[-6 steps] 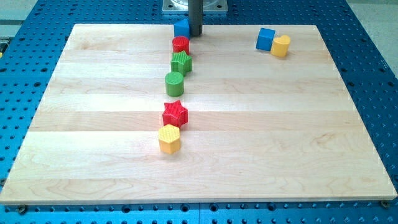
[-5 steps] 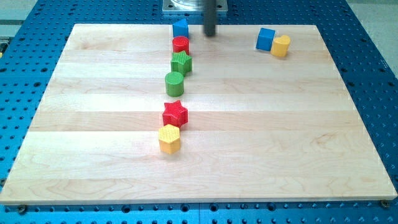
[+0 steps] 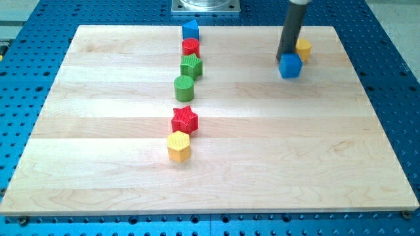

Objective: Move the blue cube to the bottom right of the hexagon

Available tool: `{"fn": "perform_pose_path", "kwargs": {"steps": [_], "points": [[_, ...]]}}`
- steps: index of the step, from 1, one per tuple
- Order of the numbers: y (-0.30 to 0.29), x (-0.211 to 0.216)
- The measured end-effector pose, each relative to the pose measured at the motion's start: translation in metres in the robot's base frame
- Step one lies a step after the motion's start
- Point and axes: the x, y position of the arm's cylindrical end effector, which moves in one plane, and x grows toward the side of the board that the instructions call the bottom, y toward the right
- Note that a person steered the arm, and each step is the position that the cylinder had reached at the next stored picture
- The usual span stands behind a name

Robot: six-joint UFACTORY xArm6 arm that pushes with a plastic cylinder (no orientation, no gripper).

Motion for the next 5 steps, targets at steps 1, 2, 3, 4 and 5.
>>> {"fn": "perform_pose_path", "kwargs": {"steps": [1, 2, 3, 4, 5], "points": [[0.005, 0.086], [0.019, 0.072], [0.036, 0.118], [-0.003, 0.189], [-0.041, 0.214]]}}
